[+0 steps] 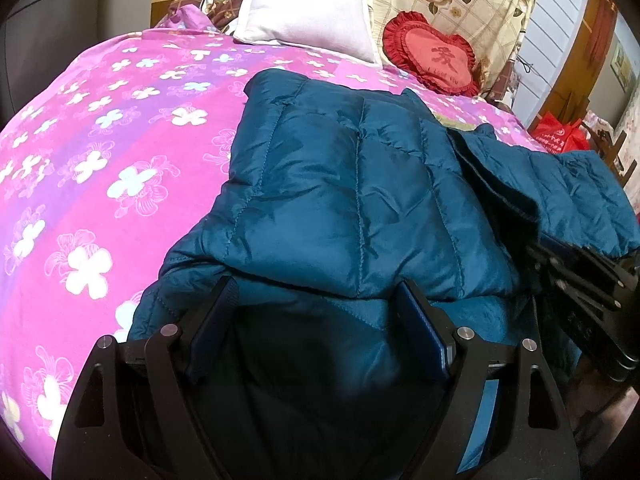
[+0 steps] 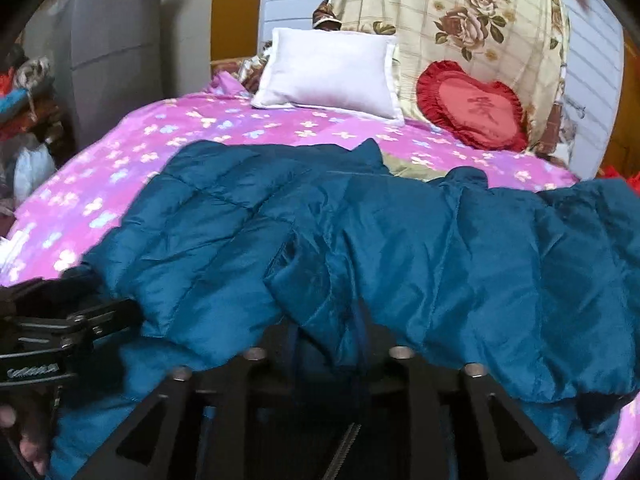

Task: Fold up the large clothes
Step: 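Fold the held sleeve across the jacket front with the right tool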

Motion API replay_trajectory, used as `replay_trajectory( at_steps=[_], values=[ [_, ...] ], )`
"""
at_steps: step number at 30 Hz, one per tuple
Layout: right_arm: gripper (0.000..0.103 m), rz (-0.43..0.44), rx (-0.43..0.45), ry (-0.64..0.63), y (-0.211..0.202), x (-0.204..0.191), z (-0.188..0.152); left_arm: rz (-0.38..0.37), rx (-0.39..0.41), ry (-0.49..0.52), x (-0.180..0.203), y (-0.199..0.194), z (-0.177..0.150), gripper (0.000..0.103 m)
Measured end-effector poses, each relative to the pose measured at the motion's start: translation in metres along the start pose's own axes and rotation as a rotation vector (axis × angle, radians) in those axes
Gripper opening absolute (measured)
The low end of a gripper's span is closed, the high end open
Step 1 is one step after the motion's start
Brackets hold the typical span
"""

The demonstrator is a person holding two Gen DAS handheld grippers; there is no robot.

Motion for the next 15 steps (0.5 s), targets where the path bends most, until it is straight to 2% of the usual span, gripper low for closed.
replay_trajectory(
  at_steps=[1, 2, 7, 13, 15],
  values=[
    [0.048, 0.022, 0.006, 0.015, -0.005, 0.001, -0.002, 0.001, 0.000, 0.000, 0.000, 0.000, 0.000, 0.081],
    [0.050, 0.032, 0.013, 0.024, -0.012, 0.005, -0.004, 0.001, -0.001, 0.001, 0.000, 0.000, 0.000, 0.081],
    [0.050, 0.011, 0.027, 0.035, -0.042, 0.027, -0.015, 0.001, 0.000, 0.000, 0.001, 0.000, 0.000, 0.081],
    [0.050, -0.205, -0.076, -0.009, -0.076, 0.080, -0.068, 0.016, -0.002, 0.018, 0.002, -0.004, 0.000, 0.081],
    [0.052, -0.263, -0.104, -0.034, -0.087, 0.097, -0.084, 0.020, 0.024, 0.026, 0.008, -0.021, 0.007, 0.081]
  ],
)
Point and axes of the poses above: each gripper's, at about its wrist camera, not at the fingertips, and y roughly the way its jaws point, x to its right, z to its top, the point moved 10 cm from there along y, roughly the way its jaws point, and after that the axes turned 7 degrees about y, right-handed, at the moved point
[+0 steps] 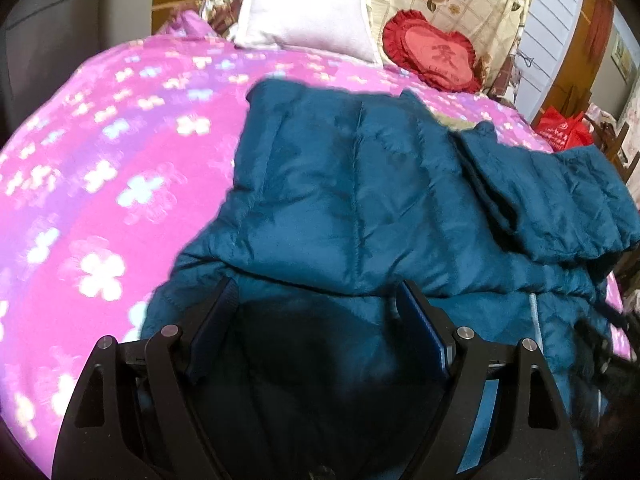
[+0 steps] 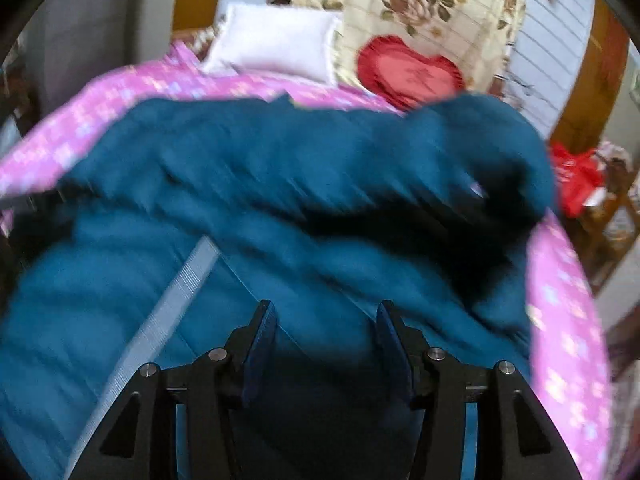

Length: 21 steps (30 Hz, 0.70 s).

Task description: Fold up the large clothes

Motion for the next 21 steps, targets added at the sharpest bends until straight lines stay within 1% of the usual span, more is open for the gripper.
replay_trajectory(
  at_steps=[1, 2, 3, 4, 5, 6, 7, 8, 9, 10, 11, 12, 14, 15, 16, 17, 18, 19, 21],
  values=[
    [0.061, -0.043, -0.020, -0.016, -0.003, 0.014, -0.013, -0.031, 0.021, 0.005, 0.008, -0.009, 0.006, 0.081],
    [0.074, -0.065, -0.028, -0.018, -0.004, 0.022, -0.019, -0.059, 0.032, 0.017, 0.018, -0.016, 0.013, 0.081],
    [0.079, -0.097, -0.028, -0.010, -0.007, 0.034, -0.027, -0.080, 0.037, 0.033, 0.028, -0.021, 0.020, 0.081],
    [0.084, -0.126, -0.025, 0.017, -0.008, 0.050, -0.035, -0.121, 0.038, 0.050, 0.045, -0.025, 0.031, 0.081],
    [0.085, -0.128, -0.032, 0.049, -0.008, 0.061, -0.043, -0.151, 0.036, 0.055, 0.056, -0.026, 0.039, 0.081],
    [0.085, -0.108, -0.045, 0.090, -0.004, 0.067, -0.049, -0.197, 0.029, 0.066, 0.072, -0.023, 0.048, 0.082],
    [0.086, -0.071, -0.050, 0.138, 0.000, 0.071, -0.055, -0.252, 0.005, 0.086, 0.091, -0.016, 0.055, 0.082],
    [0.089, -0.046, -0.043, 0.174, 0.001, 0.075, -0.057, -0.295, -0.023, 0.099, 0.107, -0.006, 0.059, 0.082],
    [0.091, -0.042, -0.042, 0.190, 0.003, 0.077, -0.058, -0.318, -0.042, 0.104, 0.116, 0.000, 0.061, 0.082],
    [0.093, -0.043, -0.044, 0.195, 0.003, 0.079, -0.059, -0.349, -0.087, 0.099, 0.130, 0.018, 0.061, 0.082],
    [0.094, -0.041, -0.045, 0.197, 0.004, 0.080, -0.059, -0.357, -0.127, 0.092, 0.137, 0.031, 0.058, 0.082],
    [0.094, -0.035, -0.047, 0.201, 0.005, 0.080, -0.059, -0.340, -0.172, 0.087, 0.142, 0.049, 0.055, 0.081],
    [0.094, -0.024, -0.046, 0.212, 0.005, 0.082, -0.060, -0.282, -0.193, 0.069, 0.141, 0.069, 0.051, 0.081],
    [0.094, -0.022, -0.043, 0.217, 0.005, 0.083, -0.059, -0.278, -0.180, 0.054, 0.142, 0.071, 0.051, 0.081],
    [0.094, -0.024, -0.040, 0.218, 0.004, 0.084, -0.059, -0.286, -0.153, 0.035, 0.143, 0.070, 0.052, 0.074],
    [0.094, -0.029, -0.039, 0.215, 0.004, 0.081, -0.056, -0.309, -0.124, 0.023, 0.146, 0.066, 0.054, 0.059],
    [0.094, -0.034, -0.038, 0.210, 0.003, 0.080, -0.056, -0.310, -0.121, 0.028, 0.146, 0.064, 0.053, 0.019],
    [0.095, -0.038, -0.036, 0.207, 0.004, 0.079, -0.055, -0.293, -0.130, 0.040, 0.145, 0.063, 0.051, 0.014],
    [0.095, -0.040, -0.035, 0.207, 0.002, 0.080, -0.057, -0.262, -0.091, 0.047, 0.138, 0.051, 0.055, 0.012]
  ],
)
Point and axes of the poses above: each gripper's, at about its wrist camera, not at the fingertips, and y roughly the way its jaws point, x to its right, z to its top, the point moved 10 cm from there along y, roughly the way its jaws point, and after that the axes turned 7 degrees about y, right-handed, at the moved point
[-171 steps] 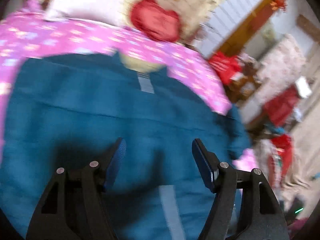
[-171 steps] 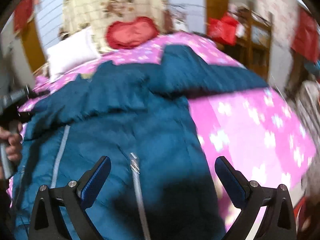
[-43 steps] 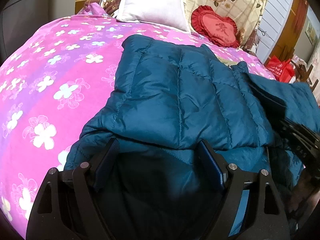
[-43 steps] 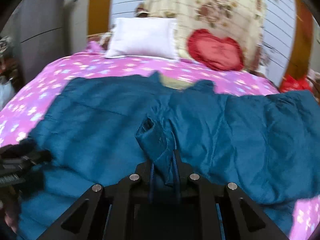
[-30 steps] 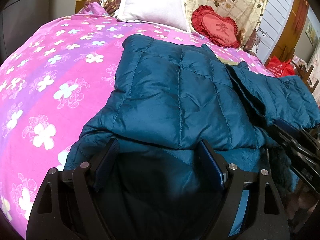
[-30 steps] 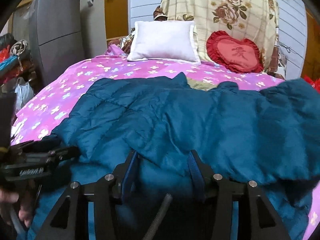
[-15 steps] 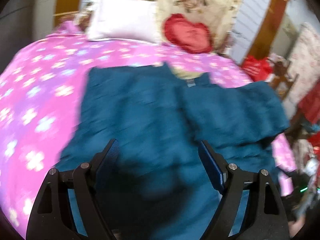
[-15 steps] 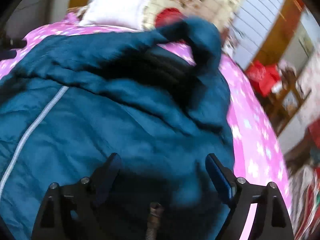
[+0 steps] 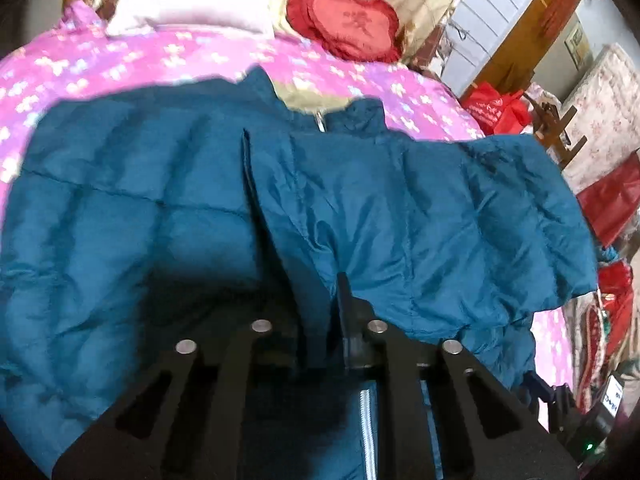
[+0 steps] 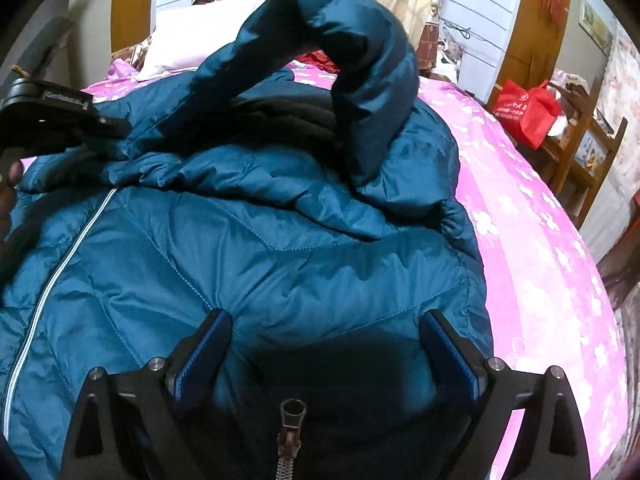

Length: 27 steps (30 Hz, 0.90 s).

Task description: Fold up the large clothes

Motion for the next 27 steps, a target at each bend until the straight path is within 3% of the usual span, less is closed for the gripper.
replay_trajectory(
  at_steps=[5, 9, 14, 17, 18, 19, 21, 24, 27],
  values=[
    [0.095, 0.007, -0.002, 0.007, 0.000, -0.002, -0.001, 0.038, 0.107, -0.053, -0.035, -0.047, 0.009, 0.011],
    [0.095, 0.011, -0.006, 0.012, 0.003, 0.001, 0.000, 0.123, 0.179, -0.041, -0.077, -0.086, 0.013, 0.011],
    [0.096, 0.034, -0.029, 0.026, 0.009, 0.008, 0.002, 0.145, 0.077, -0.052, -0.111, -0.068, -0.006, 0.015],
    [0.096, 0.090, -0.057, 0.063, 0.002, 0.017, 0.008, 0.185, 0.095, -0.118, -0.128, -0.080, -0.006, 0.020],
    [0.096, 0.105, -0.045, 0.083, -0.005, 0.024, 0.015, 0.188, 0.118, -0.135, -0.132, -0.087, -0.002, 0.028],
    [0.096, 0.117, -0.024, 0.105, -0.013, 0.032, 0.024, 0.208, 0.168, -0.161, -0.143, -0.102, 0.005, 0.043],
    [0.096, 0.139, 0.016, 0.140, -0.024, 0.045, 0.042, 0.292, 0.263, -0.209, -0.163, -0.126, 0.015, 0.058],
    [0.096, 0.117, 0.084, 0.204, -0.031, 0.074, 0.080, 0.318, 0.306, -0.227, -0.164, -0.130, 0.029, 0.058],
    [0.096, 0.080, 0.122, 0.272, -0.025, 0.096, 0.105, 0.286, 0.296, -0.099, -0.125, -0.110, 0.045, 0.058]
  ],
)
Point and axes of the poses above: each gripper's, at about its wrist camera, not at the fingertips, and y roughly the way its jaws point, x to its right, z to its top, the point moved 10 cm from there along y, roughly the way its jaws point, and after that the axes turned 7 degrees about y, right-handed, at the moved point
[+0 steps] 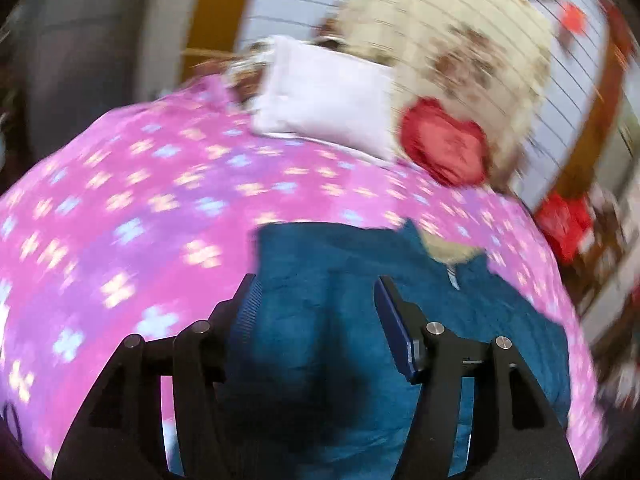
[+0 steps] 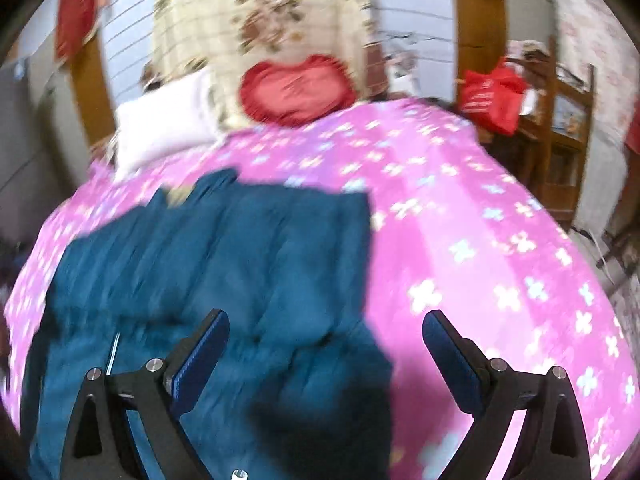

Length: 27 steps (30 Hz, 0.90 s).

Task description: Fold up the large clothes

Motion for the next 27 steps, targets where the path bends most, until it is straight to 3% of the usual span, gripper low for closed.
replay_trajectory(
  at_steps=[3, 5, 6, 7, 9, 11, 14, 17, 19, 24, 25, 27],
  values=[
    [0.096, -0.009, 0.072, 0.071, 0.011, 0.005, 0.024, -0.046, -0.039, 0.152, 0.052, 0.027, -0.008, 0.058],
    [0.093, 0.037, 0.077, 0.056, 0.019, -0.008, 0.032, -0.076, -0.106, 0.211, 0.071, 0.051, -0.020, 0.058],
    [0.087, 0.062, 0.068, 0.046, 0.022, -0.015, 0.034, -0.063, -0.127, 0.230, 0.073, 0.058, -0.023, 0.055],
    [0.076, 0.052, 0.064, 0.023, 0.030, -0.023, 0.038, -0.026, -0.154, 0.261, 0.073, 0.068, -0.030, 0.045],
    [0.073, 0.031, 0.052, 0.001, 0.042, -0.031, 0.040, 0.047, -0.195, 0.299, 0.065, 0.085, -0.044, 0.042],
    [0.072, 0.087, 0.019, -0.031, 0.062, -0.044, 0.034, 0.064, -0.208, 0.295, 0.055, 0.091, -0.057, 0.042],
    [0.076, 0.130, -0.215, -0.045, 0.121, -0.049, -0.014, 0.077, -0.208, 0.295, 0.044, 0.089, -0.070, 0.042],
    [0.077, 0.138, -0.252, -0.038, 0.130, -0.045, -0.017, 0.060, -0.199, 0.267, 0.032, 0.085, -0.078, 0.042],
    [0.076, 0.121, -0.221, -0.049, 0.123, -0.047, -0.001, 0.051, -0.189, 0.250, 0.031, 0.085, -0.081, 0.042],
    [0.076, 0.118, 0.032, 0.035, 0.101, -0.053, 0.078, 0.044, -0.184, 0.232, 0.030, 0.082, -0.081, 0.041],
    [0.076, 0.110, 0.038, 0.045, 0.108, -0.054, 0.085, 0.043, -0.183, 0.227, 0.030, 0.082, -0.081, 0.041],
    [0.076, 0.119, -0.036, 0.069, 0.137, -0.058, 0.086, 0.044, -0.183, 0.217, 0.028, 0.081, -0.081, 0.041]
  ],
)
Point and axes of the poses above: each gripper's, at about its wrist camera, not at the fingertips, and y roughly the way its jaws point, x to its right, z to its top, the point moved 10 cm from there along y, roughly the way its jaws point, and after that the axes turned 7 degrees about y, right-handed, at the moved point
